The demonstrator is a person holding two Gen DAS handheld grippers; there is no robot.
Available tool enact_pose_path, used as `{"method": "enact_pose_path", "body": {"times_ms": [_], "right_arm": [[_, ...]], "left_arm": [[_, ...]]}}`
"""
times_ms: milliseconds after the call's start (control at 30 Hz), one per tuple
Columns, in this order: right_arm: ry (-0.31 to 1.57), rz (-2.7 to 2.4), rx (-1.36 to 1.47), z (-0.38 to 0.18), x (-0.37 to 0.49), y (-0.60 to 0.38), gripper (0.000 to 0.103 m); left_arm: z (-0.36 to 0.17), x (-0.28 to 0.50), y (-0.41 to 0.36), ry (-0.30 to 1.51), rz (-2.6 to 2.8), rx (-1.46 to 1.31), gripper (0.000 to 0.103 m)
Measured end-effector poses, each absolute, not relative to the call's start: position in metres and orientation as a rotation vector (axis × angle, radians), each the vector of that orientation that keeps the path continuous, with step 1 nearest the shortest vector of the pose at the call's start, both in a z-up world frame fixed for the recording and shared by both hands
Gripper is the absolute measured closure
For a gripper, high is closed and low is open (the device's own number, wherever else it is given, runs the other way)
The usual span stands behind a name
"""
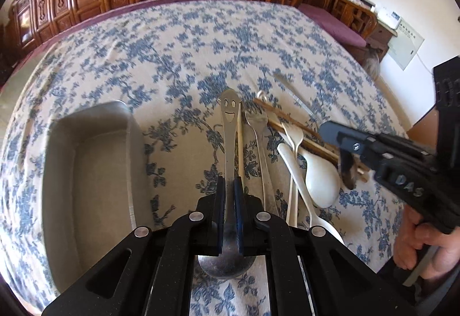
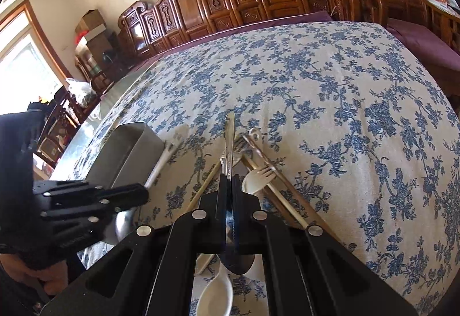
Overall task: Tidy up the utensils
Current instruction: 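Carry the smiley spoon into the tray and open the left tool while the right tool follows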
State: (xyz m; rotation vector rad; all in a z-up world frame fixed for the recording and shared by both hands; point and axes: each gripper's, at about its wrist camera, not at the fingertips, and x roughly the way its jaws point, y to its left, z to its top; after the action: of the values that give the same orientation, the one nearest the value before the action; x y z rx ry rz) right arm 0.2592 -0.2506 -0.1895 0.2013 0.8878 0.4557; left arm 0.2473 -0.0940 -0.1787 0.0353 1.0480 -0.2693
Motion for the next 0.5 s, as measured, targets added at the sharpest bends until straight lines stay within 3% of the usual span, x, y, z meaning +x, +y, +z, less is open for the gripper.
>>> {"method": "enact_pose_path", "body": {"times_ms": [500], "right_arm": [[0.848, 0.533, 0.132, -0.168, 0.235, -0.205, 0.099]], "left_arm": [[-0.133, 0.213, -0.032, 0.926, -0.237, -0.007, 0.098]]}}
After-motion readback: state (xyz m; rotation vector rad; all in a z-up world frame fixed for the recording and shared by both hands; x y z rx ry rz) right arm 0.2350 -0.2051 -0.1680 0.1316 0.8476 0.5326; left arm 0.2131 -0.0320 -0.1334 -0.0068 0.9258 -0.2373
